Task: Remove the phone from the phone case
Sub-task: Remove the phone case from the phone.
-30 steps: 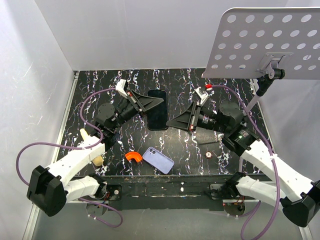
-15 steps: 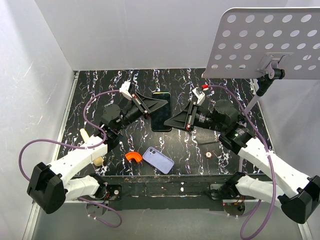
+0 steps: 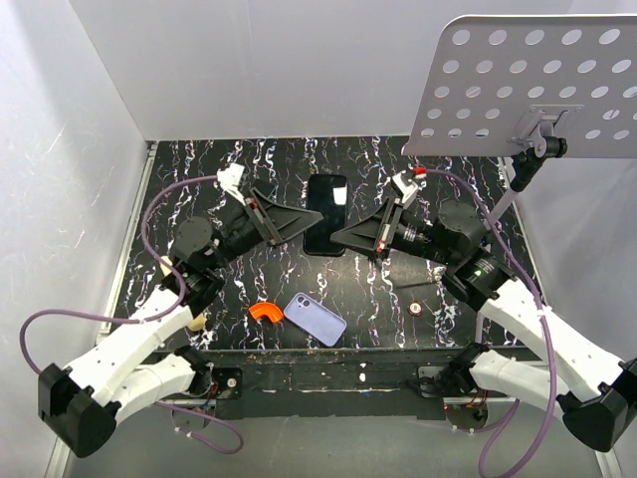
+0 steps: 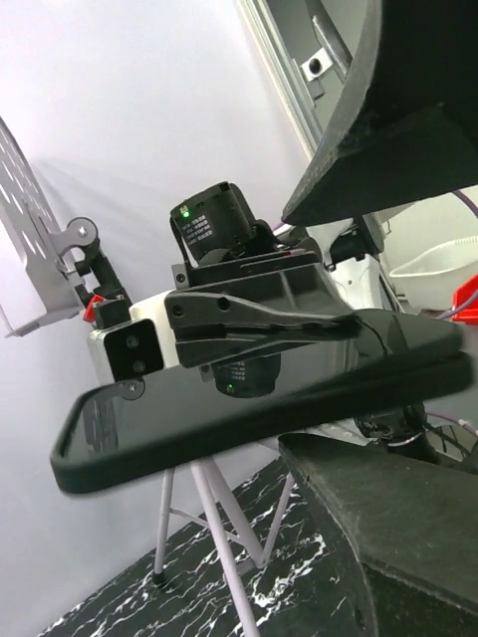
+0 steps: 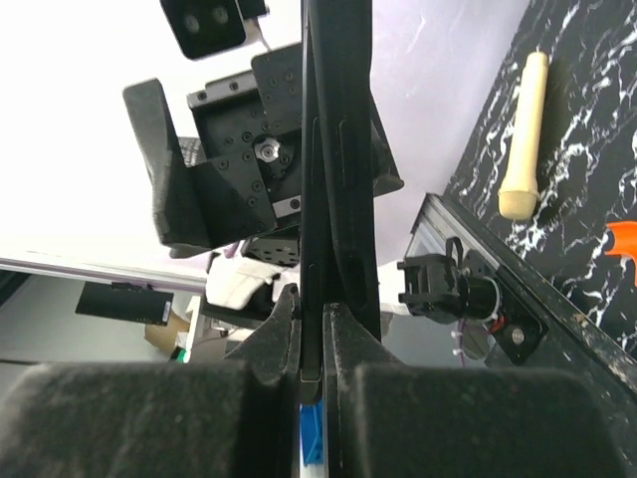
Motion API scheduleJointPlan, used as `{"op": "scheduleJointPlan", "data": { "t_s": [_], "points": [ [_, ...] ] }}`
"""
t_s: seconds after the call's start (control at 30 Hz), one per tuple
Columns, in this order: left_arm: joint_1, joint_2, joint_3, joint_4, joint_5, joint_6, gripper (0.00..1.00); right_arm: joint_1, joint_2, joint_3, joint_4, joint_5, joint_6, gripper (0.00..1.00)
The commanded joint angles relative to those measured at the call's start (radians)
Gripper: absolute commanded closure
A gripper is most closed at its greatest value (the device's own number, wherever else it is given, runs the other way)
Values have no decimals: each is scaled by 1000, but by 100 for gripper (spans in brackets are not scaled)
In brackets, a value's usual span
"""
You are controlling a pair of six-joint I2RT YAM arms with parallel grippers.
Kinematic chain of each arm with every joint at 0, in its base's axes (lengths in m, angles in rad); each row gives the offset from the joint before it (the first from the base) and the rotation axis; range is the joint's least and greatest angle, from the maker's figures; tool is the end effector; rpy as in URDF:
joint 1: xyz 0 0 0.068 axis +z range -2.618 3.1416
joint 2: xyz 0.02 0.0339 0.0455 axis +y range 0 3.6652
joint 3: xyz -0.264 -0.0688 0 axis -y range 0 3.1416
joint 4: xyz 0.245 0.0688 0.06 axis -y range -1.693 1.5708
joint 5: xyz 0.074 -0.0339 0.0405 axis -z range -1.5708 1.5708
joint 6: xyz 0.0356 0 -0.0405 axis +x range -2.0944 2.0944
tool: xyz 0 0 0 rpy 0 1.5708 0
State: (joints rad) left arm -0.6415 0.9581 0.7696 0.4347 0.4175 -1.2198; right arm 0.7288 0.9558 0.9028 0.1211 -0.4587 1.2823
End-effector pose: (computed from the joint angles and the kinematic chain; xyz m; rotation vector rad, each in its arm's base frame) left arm 0.1704 -0.1453 0.3685 -0.0384 1.6076 -1.7924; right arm 0.1545 0.1591 0.3833 0.0594 1.8645 1.8624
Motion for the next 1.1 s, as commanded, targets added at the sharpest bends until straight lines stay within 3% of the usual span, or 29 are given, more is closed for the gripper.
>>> {"op": "scheduleJointPlan", "data": {
  "t_s": [0.0, 0.07, 0.2, 0.47, 0.83, 0.93, 1.07],
  "points": [
    [52, -107, 36, -147, 69, 182, 14, -6, -81, 22, 127, 66, 46, 99],
    [55, -153, 40, -230, 67, 265, 17, -8, -100, 19, 138, 71, 57, 99],
    [57, -237, -7, -225, 110, 321, 43, -9, -118, 10, 169, 75, 86, 99],
    [59, -211, -9, -166, 240, 306, 46, -12, -115, 5, 215, 63, 111, 99],
    [57, -139, -4, -77, 245, 229, 54, -12, -97, -15, 262, 45, 137, 99],
    [57, -127, 5, -105, 231, 241, 66, -12, -98, -15, 269, 41, 143, 99],
    [59, -127, 0, -108, 228, 246, 76, -12, -101, -12, 270, 40, 143, 99]
  ]
}}
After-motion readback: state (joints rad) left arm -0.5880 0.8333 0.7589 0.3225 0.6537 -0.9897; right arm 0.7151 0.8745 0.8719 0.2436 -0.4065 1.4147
